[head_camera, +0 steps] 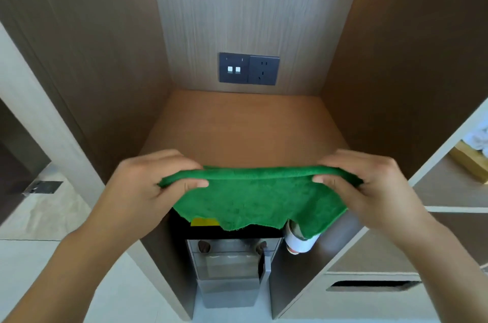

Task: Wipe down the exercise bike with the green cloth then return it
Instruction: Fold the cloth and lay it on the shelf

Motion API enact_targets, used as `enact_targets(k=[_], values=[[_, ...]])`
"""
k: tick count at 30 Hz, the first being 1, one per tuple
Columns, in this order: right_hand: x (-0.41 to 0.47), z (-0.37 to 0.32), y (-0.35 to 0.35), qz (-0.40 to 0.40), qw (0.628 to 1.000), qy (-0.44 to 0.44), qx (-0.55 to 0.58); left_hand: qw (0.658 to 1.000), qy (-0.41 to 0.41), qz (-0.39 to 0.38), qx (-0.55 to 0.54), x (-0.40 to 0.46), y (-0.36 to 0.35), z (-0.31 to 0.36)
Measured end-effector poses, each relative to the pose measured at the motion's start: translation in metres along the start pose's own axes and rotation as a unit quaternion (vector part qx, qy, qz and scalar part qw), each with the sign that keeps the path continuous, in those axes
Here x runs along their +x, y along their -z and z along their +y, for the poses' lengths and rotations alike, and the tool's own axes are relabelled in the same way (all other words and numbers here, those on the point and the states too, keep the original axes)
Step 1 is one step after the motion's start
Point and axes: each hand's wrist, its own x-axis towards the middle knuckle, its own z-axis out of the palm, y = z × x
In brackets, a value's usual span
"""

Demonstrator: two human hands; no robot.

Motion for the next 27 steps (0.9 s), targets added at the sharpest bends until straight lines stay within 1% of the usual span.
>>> enact_targets(k=[3, 5, 7, 8, 10, 11, 12, 13, 15, 16, 17, 19, 22, 25, 27], values=[[0.021, -0.002, 0.028, 0.003, 0.996, -0.016, 0.083, 0.998, 0.003, 0.037, -0.040, 0.019, 0.026, 0.003], [0.040, 0.003, 0.034, 0.018, 0.995, -0.028, 0.091, 0.997, 0.021, 0.043, -0.058, 0.039, 0.034, -0.003], [0.063, 0.013, 0.026, 0.021, 0.996, -0.054, 0.067, 0.997, 0.048, 0.027, -0.054, 0.063, 0.028, -0.019], [0.073, 0.019, 0.018, 0.015, 0.997, -0.074, 0.035, 0.997, 0.071, 0.016, -0.031, 0.072, 0.022, -0.029], [0.084, 0.027, 0.001, -0.013, 0.990, -0.115, -0.085, 0.991, 0.113, -0.001, 0.073, 0.081, 0.006, -0.046], [0.083, 0.027, -0.009, -0.031, 0.982, -0.125, -0.140, 0.986, 0.115, -0.003, 0.120, 0.080, -0.001, -0.046], [0.078, 0.025, -0.019, -0.045, 0.977, -0.130, -0.164, 0.987, 0.105, -0.002, 0.120, 0.076, -0.008, -0.045], [0.070, 0.020, -0.030, -0.053, 0.979, -0.132, -0.149, 0.993, 0.086, -0.017, 0.084, 0.070, -0.015, -0.041], [0.054, 0.007, -0.053, -0.069, 0.986, -0.124, -0.090, 0.993, 0.045, -0.100, 0.032, 0.058, -0.031, -0.034], [0.048, 0.002, -0.064, -0.090, 0.986, -0.118, -0.077, 0.988, 0.035, -0.143, 0.039, 0.052, -0.039, -0.032], [0.042, -0.001, -0.075, -0.118, 0.983, -0.114, -0.084, 0.983, 0.036, -0.171, 0.053, 0.048, -0.045, -0.035], [0.035, 0.000, -0.089, -0.167, 0.972, -0.111, -0.125, 0.979, 0.074, -0.181, 0.064, 0.042, -0.048, -0.040], [0.038, 0.015, -0.093, -0.198, 0.963, -0.116, -0.143, 0.978, 0.097, -0.175, 0.061, 0.033, -0.045, -0.043], [0.055, 0.032, -0.085, -0.196, 0.959, -0.144, -0.146, 0.975, 0.099, -0.180, 0.088, 0.023, -0.041, -0.033], [0.069, 0.040, -0.075, -0.176, 0.950, -0.166, -0.199, 0.975, 0.124, -0.162, 0.090, 0.021, -0.034, -0.018]])
